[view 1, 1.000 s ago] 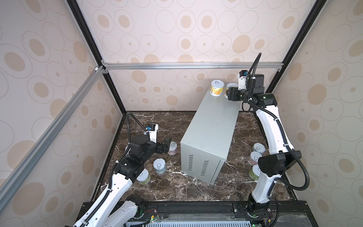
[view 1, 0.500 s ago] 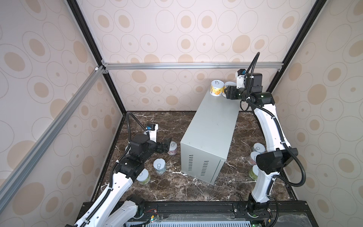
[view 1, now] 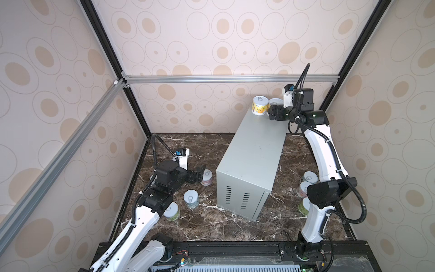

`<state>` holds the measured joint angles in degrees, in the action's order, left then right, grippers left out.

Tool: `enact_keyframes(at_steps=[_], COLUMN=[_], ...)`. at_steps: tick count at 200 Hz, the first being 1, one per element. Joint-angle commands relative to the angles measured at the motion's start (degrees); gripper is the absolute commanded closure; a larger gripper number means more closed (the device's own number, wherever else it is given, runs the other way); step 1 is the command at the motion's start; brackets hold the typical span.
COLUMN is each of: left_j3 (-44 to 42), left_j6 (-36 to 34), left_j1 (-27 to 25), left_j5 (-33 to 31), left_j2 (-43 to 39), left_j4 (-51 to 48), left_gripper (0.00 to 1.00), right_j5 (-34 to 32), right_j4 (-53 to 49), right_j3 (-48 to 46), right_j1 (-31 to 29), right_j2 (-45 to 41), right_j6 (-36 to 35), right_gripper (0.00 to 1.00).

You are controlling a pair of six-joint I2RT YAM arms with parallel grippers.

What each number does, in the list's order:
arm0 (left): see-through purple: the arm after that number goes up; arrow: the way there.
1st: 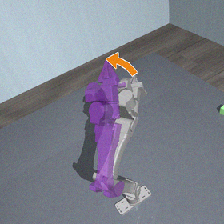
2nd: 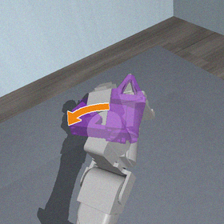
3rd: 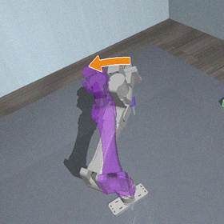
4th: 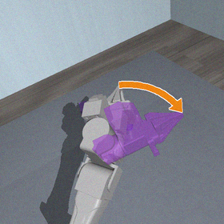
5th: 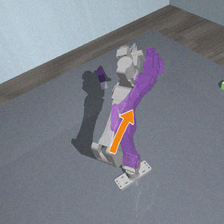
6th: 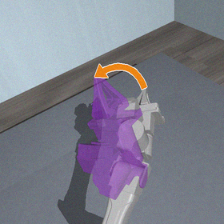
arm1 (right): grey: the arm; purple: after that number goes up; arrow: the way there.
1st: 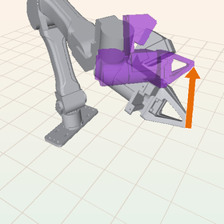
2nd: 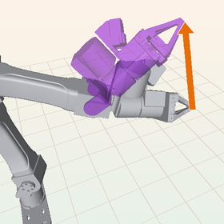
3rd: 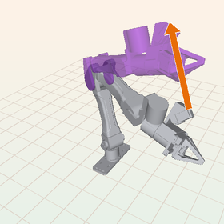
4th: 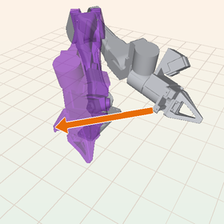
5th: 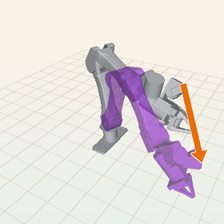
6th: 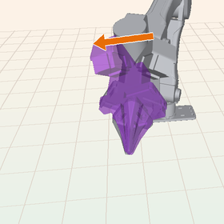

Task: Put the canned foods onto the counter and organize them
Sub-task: 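Set the yellow can beside the pineapple can and open the right gripper, then withdraw the right gripper while the left gripper lowers onto a white-lidded can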

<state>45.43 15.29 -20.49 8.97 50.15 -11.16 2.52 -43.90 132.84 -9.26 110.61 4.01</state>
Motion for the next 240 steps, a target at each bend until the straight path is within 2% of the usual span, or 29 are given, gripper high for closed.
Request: enact_keyframes(at_steps=[1, 32, 148, 168, 212, 240], left_j3=[0.10, 0.02, 3.05, 3.99, 3.64, 3.37], left_j6=[0.39, 0.44, 1.35, 0.93, 0.95, 0.76], left_j1=[0.73, 0.76, 0.74, 0.73, 0.74, 0.72], left_j5=[-0.17, -1.28, -1.19, -0.45, -2.99, -4.07], left_j2=[0.10, 0.18, 0.56, 0.90, -0.23, -1.01], left_j4=[1.40, 1.18, -1.79, -4.42, -10.86, -14.41], left_gripper=[0.01, 0.01, 0.01, 0.01, 0.01, 0.01], right_j5=[-0.68, -0.24, -4.70, -5.72, -8.97, -8.37], right_j4=[-0.56, -1.00, -7.51, -7.37, -4.13, -3.68], right_j3=[-0.56, -0.43, -0.82, -5.69, -16.49, -23.19], right_j1=[0.10, 0.03, -0.75, -0.85, -0.85, -0.85], right_j2=[-3.16, -5.37, -16.58, -20.46, -30.42, -36.50], right_j6=[-0.34, 0.12, 1.96, 2.72, 5.64, 8.35], right_gripper=[0.03, 0.00, 0.01, 0.01, 0.01, 0.01])
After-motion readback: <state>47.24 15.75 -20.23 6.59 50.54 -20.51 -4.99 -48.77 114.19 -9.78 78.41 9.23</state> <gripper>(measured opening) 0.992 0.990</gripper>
